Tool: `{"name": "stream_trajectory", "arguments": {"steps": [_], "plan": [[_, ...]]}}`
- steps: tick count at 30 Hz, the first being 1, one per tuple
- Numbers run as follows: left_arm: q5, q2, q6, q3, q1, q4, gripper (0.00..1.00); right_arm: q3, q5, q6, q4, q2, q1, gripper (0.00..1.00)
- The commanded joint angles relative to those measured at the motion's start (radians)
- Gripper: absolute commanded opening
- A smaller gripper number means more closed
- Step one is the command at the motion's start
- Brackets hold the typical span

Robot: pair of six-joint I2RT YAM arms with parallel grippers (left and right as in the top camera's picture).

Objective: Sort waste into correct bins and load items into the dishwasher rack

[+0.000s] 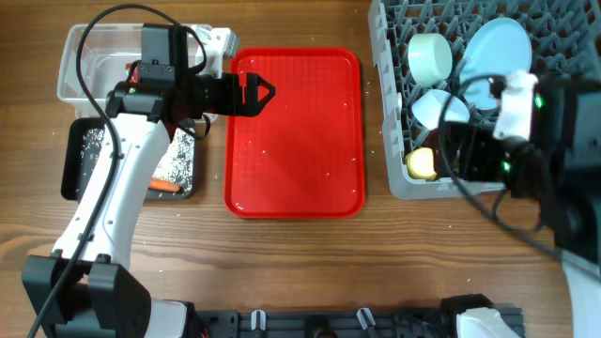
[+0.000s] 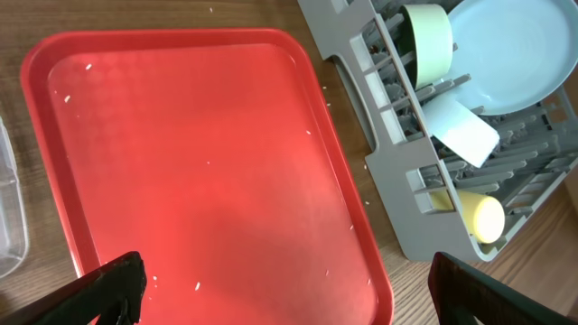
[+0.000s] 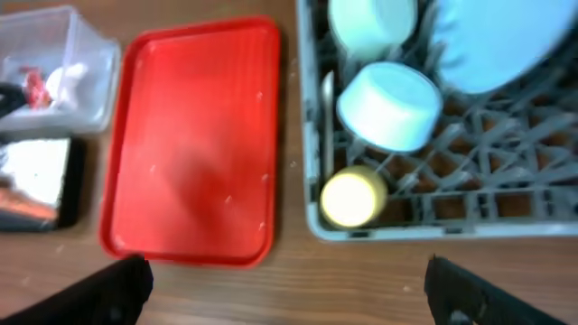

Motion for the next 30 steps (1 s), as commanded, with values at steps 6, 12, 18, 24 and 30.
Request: {"name": "stream_trajectory", "arguments": {"steps": [6,12,18,24,30], "plan": [[-0.003,-0.004,0.005,0.007,-0.005,0.003,1.0,-0.58,0.054,-0.254,0.488,-0.389,-0.037,1.0],[-0.003,-0.004,0.005,0.007,-0.005,0.003,1.0,-1.054,-0.097,-0.371,0.956,-0.636,-0.055,1.0],[-0.003,-0.004,0.005,0.007,-0.005,0.003,1.0,-1.368,-0.097,-0.303,1.301,-0.838,-0.055,1.0],[-0.003,-0.004,0.005,0.007,-0.005,0.003,1.0,-1.484,-0.097,-0.281,1.332,-0.984,-0.055,1.0],[-0.003,-0.004,0.005,0.007,-0.005,0.003,1.0,-1.535,-0.097,-0.28,1.354,-1.083,-0.055,1.0]]}}
